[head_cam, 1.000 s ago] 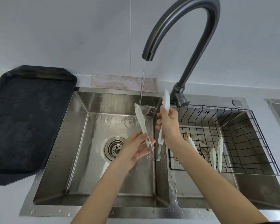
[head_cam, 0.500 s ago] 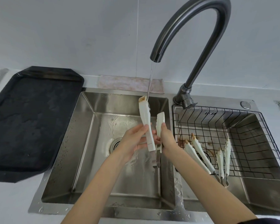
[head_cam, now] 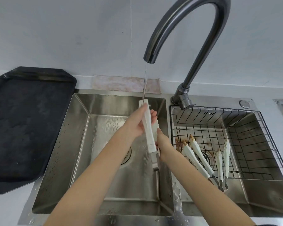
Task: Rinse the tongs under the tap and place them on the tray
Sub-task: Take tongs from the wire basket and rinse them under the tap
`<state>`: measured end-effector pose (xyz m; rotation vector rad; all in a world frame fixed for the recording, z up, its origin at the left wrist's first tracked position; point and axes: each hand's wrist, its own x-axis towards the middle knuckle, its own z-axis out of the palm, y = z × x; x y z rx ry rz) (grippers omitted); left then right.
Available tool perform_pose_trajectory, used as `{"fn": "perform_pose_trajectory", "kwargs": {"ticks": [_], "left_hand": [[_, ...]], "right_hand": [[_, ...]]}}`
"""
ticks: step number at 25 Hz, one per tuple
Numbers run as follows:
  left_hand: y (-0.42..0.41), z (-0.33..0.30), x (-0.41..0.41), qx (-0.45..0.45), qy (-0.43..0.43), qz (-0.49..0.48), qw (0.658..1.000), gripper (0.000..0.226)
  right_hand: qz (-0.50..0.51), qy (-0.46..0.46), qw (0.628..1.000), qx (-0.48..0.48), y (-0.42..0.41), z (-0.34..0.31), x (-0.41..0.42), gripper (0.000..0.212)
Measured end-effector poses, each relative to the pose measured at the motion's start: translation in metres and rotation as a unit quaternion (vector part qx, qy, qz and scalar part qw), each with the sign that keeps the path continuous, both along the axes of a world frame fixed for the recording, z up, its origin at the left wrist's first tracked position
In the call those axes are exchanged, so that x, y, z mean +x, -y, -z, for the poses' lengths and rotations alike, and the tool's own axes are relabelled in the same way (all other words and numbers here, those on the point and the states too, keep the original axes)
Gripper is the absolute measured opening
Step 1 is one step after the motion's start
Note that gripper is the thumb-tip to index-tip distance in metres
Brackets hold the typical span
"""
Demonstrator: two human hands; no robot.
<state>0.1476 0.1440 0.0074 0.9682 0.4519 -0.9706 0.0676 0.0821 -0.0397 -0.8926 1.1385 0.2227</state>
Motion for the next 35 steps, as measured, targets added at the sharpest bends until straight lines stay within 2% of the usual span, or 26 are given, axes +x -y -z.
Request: {"fn": "perform_pose_trajectory", "kwargs": {"ticks": [4,8,10,13,17,19,21,24,26,30,35], "left_hand": [[0.005,-0.001,0.012,0.023,0.023,0.009,0.999,0.028],[-0.008,0.003,0.015,-0.093,0.059,0.042,0.993,0.009],[-0.017,0.002,0.016,-0.125,0.076,0.056,0.988,0.009],[-0.025,0.003,0.017,-0.097,0.108,0.066,0.987,0.014],[-0.028,0.01,0.019,-0.087,0.045,-0.018,0.995,0.024],[-0.03,0.016,0.017,-0.06,0.038,-0.028,0.997,0.027],[-0.034,0.026,0.017,-0.018,0.044,-0.006,0.999,0.036],[-0.04,0.034,0.015,0.01,0.036,0.006,0.999,0.034],[-0.04,0.033,0.014,0.015,0.035,0.015,0.999,0.029],[-0.031,0.025,0.011,-0.009,0.057,0.047,0.997,0.019],[-0.018,0.018,0.008,-0.019,0.115,0.098,0.988,0.023]], "right_hand": [[0.036,0.029,0.999,0.008,0.002,-0.012,-0.008,0.032],[0.071,0.051,0.996,0.011,0.003,-0.004,-0.006,0.039],[0.081,0.067,0.994,-0.031,0.007,-0.006,-0.006,0.035],[0.073,0.086,0.987,-0.112,0.009,-0.014,-0.006,0.027],[0.077,0.136,0.97,-0.188,0.006,-0.027,-0.004,0.02],[0.073,0.178,0.958,-0.214,0.005,-0.034,-0.003,0.013],[0.032,0.212,0.944,-0.252,0.003,-0.042,0.0,0.009],[-0.064,0.235,0.915,-0.321,-0.006,-0.055,0.004,0.027],[-0.091,0.236,0.903,-0.347,-0.01,-0.062,0.008,0.031],[-0.119,0.222,0.877,-0.409,-0.01,-0.066,0.007,0.031],[-0.11,0.204,0.884,-0.407,-0.002,-0.068,0.0,0.031]]}}
